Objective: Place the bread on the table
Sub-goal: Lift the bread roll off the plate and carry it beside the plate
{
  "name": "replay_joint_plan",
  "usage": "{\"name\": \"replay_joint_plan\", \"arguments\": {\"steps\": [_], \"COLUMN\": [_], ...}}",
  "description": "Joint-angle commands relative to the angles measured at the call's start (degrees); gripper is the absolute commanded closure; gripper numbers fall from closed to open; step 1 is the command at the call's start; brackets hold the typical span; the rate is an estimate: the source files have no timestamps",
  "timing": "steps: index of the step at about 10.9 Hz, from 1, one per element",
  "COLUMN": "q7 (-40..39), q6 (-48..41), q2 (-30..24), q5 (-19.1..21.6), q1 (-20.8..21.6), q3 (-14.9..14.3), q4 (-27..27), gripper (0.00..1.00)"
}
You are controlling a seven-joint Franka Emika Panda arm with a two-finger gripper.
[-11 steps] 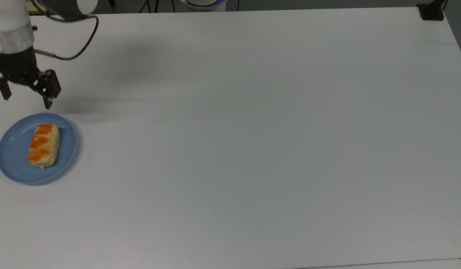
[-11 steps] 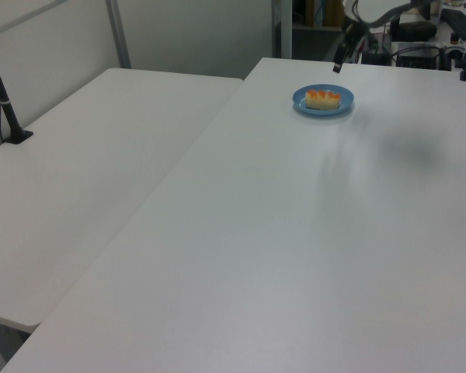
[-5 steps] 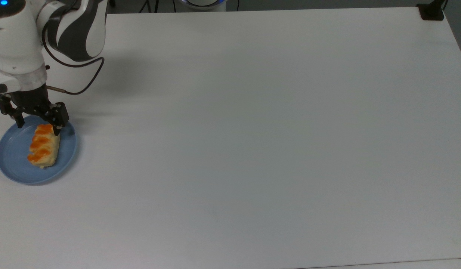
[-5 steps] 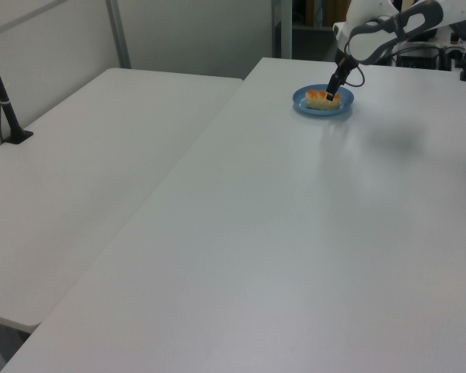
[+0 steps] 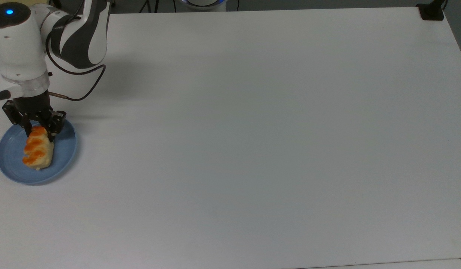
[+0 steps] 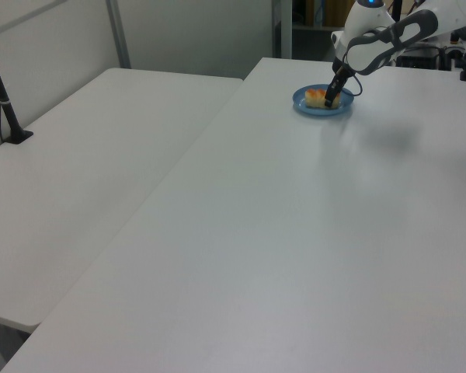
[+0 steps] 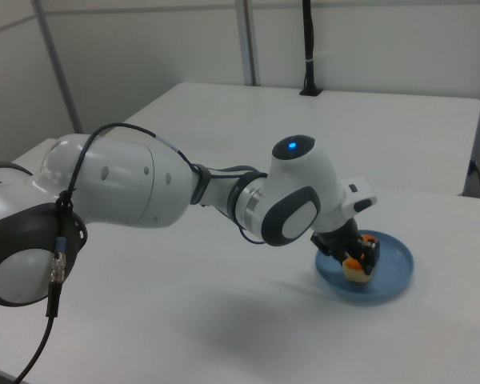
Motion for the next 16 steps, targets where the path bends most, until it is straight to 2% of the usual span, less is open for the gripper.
{"name": "replay_joint_plan", "arguments": {"steps": [1, 3, 5, 8, 10, 12, 15, 16], "q7": [-0.4, -4.1, -14.4, -24.5, -29.7, -34.7, -32.0, -30.5], "q6": [-6.5, -15.1, -24.8, -30.9, -30.0, -27.7, -12.3, -9.7], "q2": [-5.1, -10.0, -14.4, -17.1, -17.9, -18.5, -18.3, -18.2], "q5": [1.2, 1.2, 1.3, 1.3, 0.3, 0.3, 1.2, 1.2], "q1": [-1.5, -3.1, -6.2, -10.8, -12.9, -13.0, -13.2, -13.1], "q3": [0.1, 0.4, 0.3, 0.2, -0.1, -3.7, -3.8, -3.8], "q4": [0.1, -0.5, -1.6, -3.6, -7.6, -10.4, -19.6, -21.3], "gripper": [0.51, 0.51, 0.51, 0.51, 0.51, 0.51, 0.51, 0.51]}}
